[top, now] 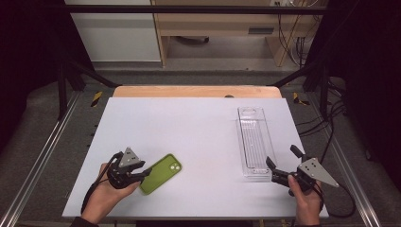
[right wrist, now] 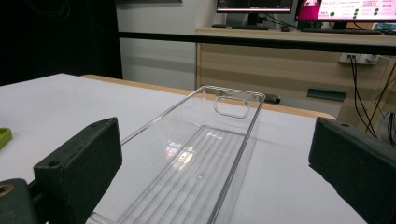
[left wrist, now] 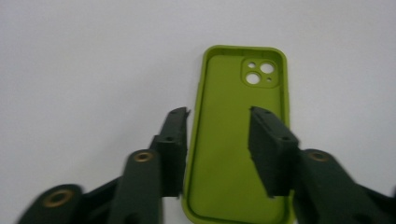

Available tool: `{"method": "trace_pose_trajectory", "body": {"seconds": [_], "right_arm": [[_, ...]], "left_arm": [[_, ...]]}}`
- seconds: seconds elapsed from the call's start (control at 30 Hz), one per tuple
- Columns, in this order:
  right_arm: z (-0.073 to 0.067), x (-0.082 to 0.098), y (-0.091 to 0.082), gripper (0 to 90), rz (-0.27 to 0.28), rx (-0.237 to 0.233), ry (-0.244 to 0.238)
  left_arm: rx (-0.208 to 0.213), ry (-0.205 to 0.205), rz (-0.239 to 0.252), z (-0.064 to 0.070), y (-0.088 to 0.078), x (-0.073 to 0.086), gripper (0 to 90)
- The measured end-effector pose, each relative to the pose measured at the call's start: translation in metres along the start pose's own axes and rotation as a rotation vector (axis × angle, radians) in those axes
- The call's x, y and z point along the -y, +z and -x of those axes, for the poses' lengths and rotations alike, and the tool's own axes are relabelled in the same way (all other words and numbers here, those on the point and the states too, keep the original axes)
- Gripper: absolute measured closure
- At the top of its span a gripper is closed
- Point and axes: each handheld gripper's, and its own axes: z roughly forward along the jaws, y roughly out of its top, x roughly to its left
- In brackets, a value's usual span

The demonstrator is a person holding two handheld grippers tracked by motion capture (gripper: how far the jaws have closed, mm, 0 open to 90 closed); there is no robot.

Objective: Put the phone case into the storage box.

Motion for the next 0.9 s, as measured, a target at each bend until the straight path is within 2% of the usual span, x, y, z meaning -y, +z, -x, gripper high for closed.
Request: {"method": "trace_pose_trajectory", "body": {"seconds": [0.07, 0.13, 0.17, 0.2, 0.23, 0.27, 0.3, 0.33, 0.53, 0.67, 0.73, 0.9], "right_arm": [[0.000, 0.000, 0.001, 3.0, -0.002, -0.001, 0.000], [-0.001, 0.001, 0.001, 3.0, -0.004, -0.003, -0.002], [-0.001, 0.001, 0.001, 3.0, -0.004, -0.003, -0.002], [-0.001, 0.001, 0.001, 3.0, -0.004, -0.003, -0.008], [-0.001, 0.001, 0.001, 3.0, -0.003, -0.003, -0.007], [-0.001, 0.001, 0.001, 3.0, -0.003, -0.003, -0.007], [-0.001, 0.000, 0.000, 3.0, -0.006, -0.004, -0.006], [-0.001, 0.000, -0.001, 3.0, -0.001, -0.001, -0.003], [-0.001, 0.000, 0.000, 3.0, 0.000, -0.003, 0.003], [-0.001, 0.000, 0.000, 3.0, 0.005, -0.002, 0.005], [-0.001, 0.002, 0.003, 3.0, -0.009, -0.009, -0.004], [-0.002, 0.001, 0.003, 3.0, -0.010, -0.011, -0.006]], "left_arm": [[-0.001, -0.012, 0.010, -0.003, 0.002, -0.001, 40.6], [-0.005, -0.017, 0.014, -0.004, 0.003, -0.001, 31.5], [-0.006, -0.016, 0.017, -0.005, 0.004, -0.001, 31.5], [0.001, -0.014, 0.020, -0.006, 0.006, -0.001, 22.3], [0.005, -0.013, 0.020, -0.007, 0.008, -0.001, 17.6], [0.007, -0.013, 0.017, -0.007, 0.010, 0.000, 17.6], [0.007, -0.016, 0.010, -0.007, 0.012, 0.000, 12.1], [0.030, -0.019, 0.007, -0.008, 0.015, 0.001, 5.9], [0.078, -0.009, 0.003, -0.008, 0.020, 0.002, 4.9], [0.109, 0.005, -0.020, -0.006, 0.024, 0.004, 4.9], [0.127, 0.015, -0.033, -0.003, 0.029, 0.008, 5.0], [0.109, 0.014, -0.070, -0.004, 0.038, 0.017, 5.2]]}}
